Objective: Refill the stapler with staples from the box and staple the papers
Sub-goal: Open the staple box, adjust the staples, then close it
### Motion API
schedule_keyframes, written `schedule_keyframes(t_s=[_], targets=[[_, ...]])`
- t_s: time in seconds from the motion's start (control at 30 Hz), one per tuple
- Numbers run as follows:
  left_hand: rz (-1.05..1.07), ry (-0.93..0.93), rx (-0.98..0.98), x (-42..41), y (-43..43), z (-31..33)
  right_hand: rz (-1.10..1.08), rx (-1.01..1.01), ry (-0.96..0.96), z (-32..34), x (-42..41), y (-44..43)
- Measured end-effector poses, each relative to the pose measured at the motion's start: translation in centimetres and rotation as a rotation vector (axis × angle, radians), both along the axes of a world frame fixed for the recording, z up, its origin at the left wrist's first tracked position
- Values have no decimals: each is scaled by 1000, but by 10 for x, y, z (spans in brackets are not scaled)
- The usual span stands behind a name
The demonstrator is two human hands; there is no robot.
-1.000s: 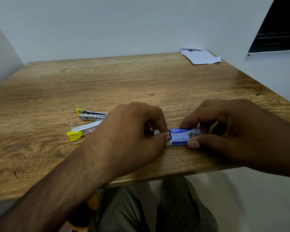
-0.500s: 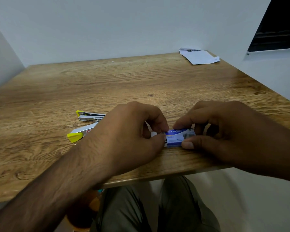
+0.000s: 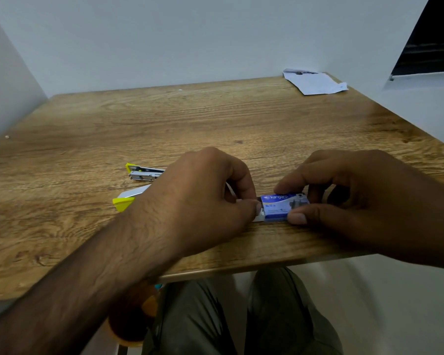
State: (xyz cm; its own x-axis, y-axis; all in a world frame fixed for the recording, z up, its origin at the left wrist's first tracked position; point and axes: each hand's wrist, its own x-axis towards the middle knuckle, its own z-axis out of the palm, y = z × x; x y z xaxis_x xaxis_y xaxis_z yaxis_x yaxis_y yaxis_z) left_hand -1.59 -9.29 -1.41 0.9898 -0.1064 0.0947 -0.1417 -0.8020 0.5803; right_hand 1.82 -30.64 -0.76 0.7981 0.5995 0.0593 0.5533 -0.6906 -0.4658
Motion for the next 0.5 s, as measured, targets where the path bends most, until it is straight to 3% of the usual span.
schedule_keyframes(t_s=[0.27,0.5], targets=[[-64,-24,-165,-11,17,-2,7,27,29,-1,1,-2],[-95,-163,-100,-18,16,-16,18,19,13,0,2,-1]])
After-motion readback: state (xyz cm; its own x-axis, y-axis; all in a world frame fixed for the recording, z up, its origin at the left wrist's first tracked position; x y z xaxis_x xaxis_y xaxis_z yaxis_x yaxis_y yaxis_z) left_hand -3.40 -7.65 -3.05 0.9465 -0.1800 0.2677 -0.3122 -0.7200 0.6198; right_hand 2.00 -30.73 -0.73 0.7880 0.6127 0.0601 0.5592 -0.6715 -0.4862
